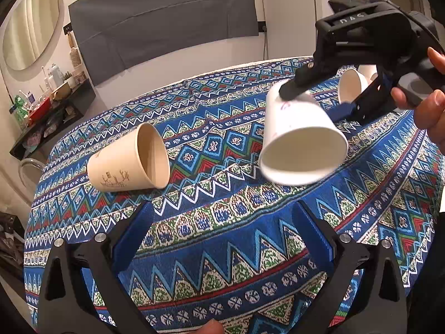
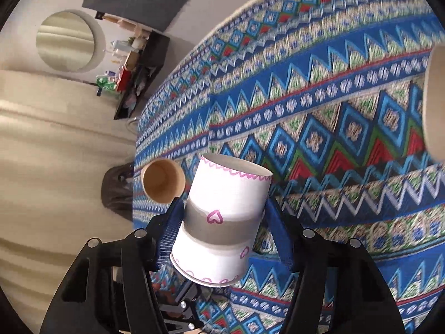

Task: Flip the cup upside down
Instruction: 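Rotate the held heart cup with the right gripper until its mouth faces down, then lower the heart cup mouth-down onto the cloth and open the right gripper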

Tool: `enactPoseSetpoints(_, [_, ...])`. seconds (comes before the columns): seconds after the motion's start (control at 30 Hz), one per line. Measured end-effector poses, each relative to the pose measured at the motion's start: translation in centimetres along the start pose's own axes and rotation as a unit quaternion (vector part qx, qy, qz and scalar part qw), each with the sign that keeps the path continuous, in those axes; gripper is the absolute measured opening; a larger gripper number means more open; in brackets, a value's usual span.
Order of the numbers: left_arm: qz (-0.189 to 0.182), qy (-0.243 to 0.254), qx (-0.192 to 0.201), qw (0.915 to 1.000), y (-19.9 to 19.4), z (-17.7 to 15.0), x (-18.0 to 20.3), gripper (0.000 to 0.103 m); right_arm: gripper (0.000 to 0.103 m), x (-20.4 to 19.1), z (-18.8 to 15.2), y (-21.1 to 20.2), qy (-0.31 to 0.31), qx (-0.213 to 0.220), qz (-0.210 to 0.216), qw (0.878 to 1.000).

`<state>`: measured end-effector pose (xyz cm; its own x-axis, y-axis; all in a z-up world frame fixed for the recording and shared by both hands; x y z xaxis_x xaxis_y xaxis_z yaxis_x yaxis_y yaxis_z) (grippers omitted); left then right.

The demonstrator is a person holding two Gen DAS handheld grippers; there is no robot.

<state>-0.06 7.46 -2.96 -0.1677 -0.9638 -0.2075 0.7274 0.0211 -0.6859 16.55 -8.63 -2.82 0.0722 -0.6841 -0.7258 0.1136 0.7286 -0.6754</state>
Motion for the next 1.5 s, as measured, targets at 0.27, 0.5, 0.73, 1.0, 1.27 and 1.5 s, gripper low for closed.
enactPoseSetpoints(0.27, [0.004, 0.002, -0.003, 1.0, 0.6, 0.7, 0.3, 0.097, 0.057, 0.4, 2.2, -2.2, -0.065, 0.099, -0.05, 0.992])
enactPoseSetpoints(0.5, [0.0, -0.012, -0.016, 0.9998, 1.7, 1.0, 0.0, 0.097, 0.057, 0.2, 3.1, -4.0, -0.132, 0.186, -0.116, 0.967])
enactPoseSetpoints(0.73, [-0.002, -0.009, -0.018, 0.9998, 2.3, 1.3, 0.2, 0.097, 0.057, 0.0, 2.5, -4.8, -0.193, 0.246, -0.187, 0.931])
enactPoseSetpoints(1.0, [-0.006, -0.013, -0.021, 0.9997, 2.5, 1.2, 0.3, 0.097, 0.057, -1.1, 0.1, -4.3, -0.268, 0.262, -0.236, 0.896])
enactPoseSetpoints(1.27, [-0.002, -0.019, -0.028, 0.9994, 2.6, 1.3, 0.4, 0.097, 0.057, -0.8, -3.8, -4.1, -0.328, 0.254, -0.266, 0.87])
enactPoseSetpoints(1.5, [-0.003, -0.021, -0.029, 0.9994, 2.6, 1.6, 1.0, 0.097, 0.054, 0.3, -5.2, -4.2, -0.348, 0.232, -0.262, 0.87])
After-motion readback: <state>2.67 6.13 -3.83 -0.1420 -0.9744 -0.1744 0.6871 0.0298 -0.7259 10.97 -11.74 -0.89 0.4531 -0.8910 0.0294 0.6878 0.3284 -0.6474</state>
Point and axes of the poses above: each gripper's, at about its wrist camera, not at the fingertips, and y roughly the way its jaws point, x to its right, z to its top, the point moved 1 cm from there along y, roughly the way its jaws point, and after that the axes turned 5 degrees about y, right-handed, at the moved point
